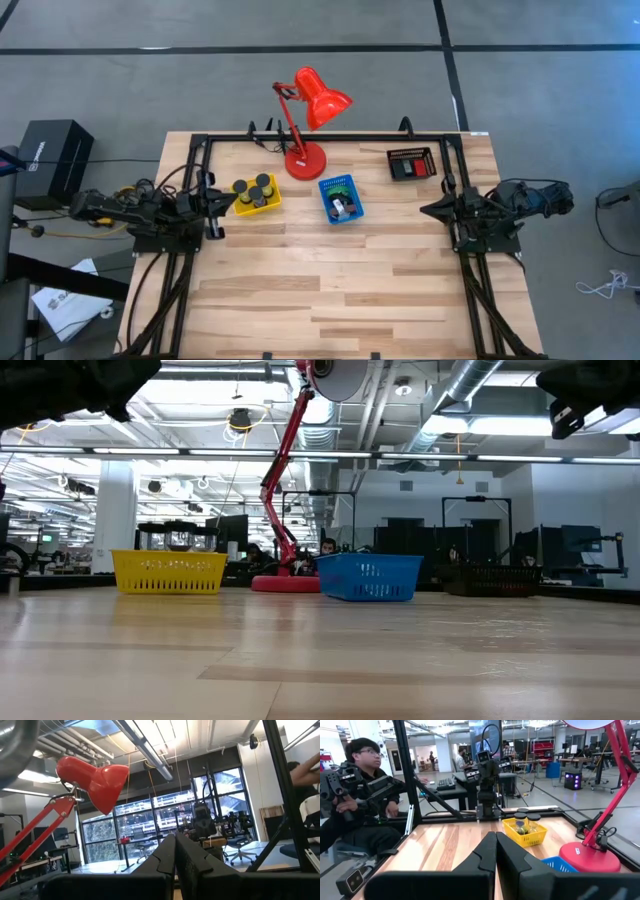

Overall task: Pick & Place Office items
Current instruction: Return to Home Position

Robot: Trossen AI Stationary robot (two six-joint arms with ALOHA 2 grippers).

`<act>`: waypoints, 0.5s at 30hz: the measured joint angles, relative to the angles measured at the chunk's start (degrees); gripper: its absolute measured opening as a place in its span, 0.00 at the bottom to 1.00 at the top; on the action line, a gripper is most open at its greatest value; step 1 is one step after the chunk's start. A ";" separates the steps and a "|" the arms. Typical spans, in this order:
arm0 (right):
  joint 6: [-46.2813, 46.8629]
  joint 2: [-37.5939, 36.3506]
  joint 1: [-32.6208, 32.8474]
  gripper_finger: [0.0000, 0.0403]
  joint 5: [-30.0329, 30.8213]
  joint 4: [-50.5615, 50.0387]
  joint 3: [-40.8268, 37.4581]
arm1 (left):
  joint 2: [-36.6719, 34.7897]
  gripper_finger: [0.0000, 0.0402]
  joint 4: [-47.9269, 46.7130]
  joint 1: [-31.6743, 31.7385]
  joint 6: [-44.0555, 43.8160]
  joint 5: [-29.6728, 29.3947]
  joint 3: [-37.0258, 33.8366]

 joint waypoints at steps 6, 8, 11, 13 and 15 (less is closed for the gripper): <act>-0.08 -0.02 0.00 0.00 -0.01 2.90 -1.83 | 0.00 0.00 -0.02 0.00 -0.21 0.00 0.00; -0.49 -0.02 0.00 0.00 -0.01 4.91 -3.61 | 0.09 0.00 -0.01 0.00 -0.23 0.02 0.00; -0.55 -0.02 0.00 0.00 -0.01 5.40 -5.20 | 0.94 0.00 -0.31 0.00 -1.78 0.07 0.00; -0.53 -0.02 0.00 0.00 -0.01 5.86 -5.64 | 1.80 0.00 -0.41 0.00 -2.74 0.13 0.00; -0.49 -0.02 0.00 0.00 -0.01 6.45 -6.22 | 2.70 0.00 -0.53 0.00 -2.82 0.12 0.00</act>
